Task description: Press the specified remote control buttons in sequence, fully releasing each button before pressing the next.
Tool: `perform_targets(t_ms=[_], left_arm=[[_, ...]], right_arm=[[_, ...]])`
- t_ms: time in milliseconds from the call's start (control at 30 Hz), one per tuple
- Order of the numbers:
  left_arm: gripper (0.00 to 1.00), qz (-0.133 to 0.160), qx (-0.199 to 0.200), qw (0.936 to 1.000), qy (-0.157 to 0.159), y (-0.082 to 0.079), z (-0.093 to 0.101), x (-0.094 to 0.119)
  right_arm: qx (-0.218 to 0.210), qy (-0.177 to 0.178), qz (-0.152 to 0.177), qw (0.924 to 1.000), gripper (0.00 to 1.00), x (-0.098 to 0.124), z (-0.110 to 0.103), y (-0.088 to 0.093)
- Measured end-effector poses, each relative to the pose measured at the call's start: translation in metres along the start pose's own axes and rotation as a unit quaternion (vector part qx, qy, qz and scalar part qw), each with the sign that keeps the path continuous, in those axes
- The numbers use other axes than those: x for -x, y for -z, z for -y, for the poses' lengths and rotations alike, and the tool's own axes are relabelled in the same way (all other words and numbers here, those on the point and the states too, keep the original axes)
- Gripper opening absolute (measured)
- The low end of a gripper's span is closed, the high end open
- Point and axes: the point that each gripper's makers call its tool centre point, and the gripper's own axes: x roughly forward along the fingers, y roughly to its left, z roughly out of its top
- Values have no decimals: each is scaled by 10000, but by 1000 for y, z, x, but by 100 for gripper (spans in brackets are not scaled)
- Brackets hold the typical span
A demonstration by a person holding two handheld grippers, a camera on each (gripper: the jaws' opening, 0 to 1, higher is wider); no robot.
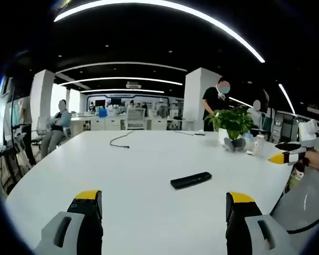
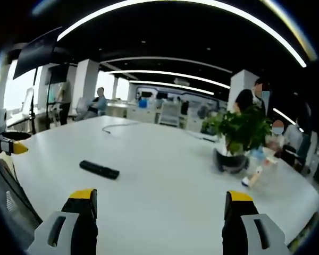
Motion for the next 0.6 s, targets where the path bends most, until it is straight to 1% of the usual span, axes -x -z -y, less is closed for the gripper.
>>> perform_targets(t_ms=[100,200,300,333,367,400,433,500,533,567,600], left_arm=[[100,-53,-107,9999,-31,1,0,0],[100,-68,-119,9998,-118,2,-3,1],[100,-36,-109,9998,-182,0,-5,2],[100,-93,-78,9997,-189,1,-5,1],[100,-188,-85,9996,-179,4,-4,0],[100,-338,-182,9991,-163,8,-3,-1],[96,-418,-285,9987,-89,9,0,-2],[89,-640,-348,9970,247,14,14,-4],[89,-820,-299,9953,415,20,20,-6],[92,-931,-260,9941,493,24,22,-9],[95,-1070,-147,9920,656,27,26,-12]], right_arm=[[10,-61,-20,10000,99,-1,-2,1],[-18,-337,161,9993,99,-2,-10,-5],[177,-415,384,9982,99,1,-15,-13],[140,-378,429,9983,99,2,-13,-14],[124,-347,389,9986,99,1,-11,-13],[137,-331,335,9988,99,-1,-10,-11],[149,-364,234,9990,99,-1,-10,-7],[200,-425,386,9982,99,1,-13,-12],[242,-403,460,9978,99,1,-13,-15],[247,-424,427,9979,93,2,-12,-14],[251,-484,298,9981,82,2,-13,-10]])
